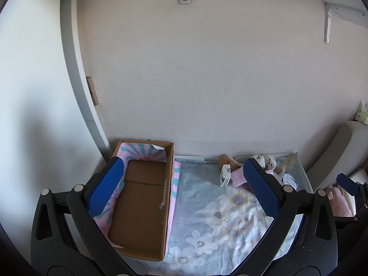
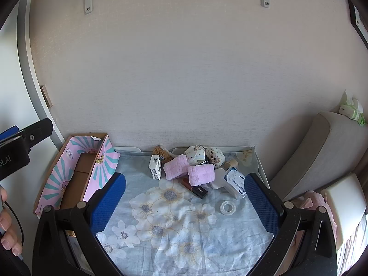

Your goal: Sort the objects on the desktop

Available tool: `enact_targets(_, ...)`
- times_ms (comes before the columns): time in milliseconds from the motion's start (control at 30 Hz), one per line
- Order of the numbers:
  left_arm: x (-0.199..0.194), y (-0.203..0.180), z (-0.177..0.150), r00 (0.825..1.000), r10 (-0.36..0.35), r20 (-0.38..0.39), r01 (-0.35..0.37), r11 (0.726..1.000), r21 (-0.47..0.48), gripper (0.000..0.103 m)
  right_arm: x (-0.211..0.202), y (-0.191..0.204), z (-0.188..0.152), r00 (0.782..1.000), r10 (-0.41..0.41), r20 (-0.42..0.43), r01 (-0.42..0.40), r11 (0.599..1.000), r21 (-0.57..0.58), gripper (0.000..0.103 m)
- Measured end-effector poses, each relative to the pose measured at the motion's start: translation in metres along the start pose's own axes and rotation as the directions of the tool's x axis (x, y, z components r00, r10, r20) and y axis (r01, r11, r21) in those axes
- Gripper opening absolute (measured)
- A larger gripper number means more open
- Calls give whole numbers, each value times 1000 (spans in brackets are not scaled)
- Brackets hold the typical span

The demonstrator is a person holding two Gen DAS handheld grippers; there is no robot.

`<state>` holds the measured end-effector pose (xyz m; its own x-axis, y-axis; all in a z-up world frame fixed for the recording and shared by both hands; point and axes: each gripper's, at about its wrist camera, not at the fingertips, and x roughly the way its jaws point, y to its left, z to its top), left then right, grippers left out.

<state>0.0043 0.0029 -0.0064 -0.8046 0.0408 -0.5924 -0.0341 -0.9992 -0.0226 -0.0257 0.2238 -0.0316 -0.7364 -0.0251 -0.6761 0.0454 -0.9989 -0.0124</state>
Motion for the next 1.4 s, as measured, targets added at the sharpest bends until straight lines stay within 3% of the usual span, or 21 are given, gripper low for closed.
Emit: enact_targets(1400,14,-3,-1,999,-29,-26,29,1000,3,103,3,6,0,999,27,17,-26,999,-42,103)
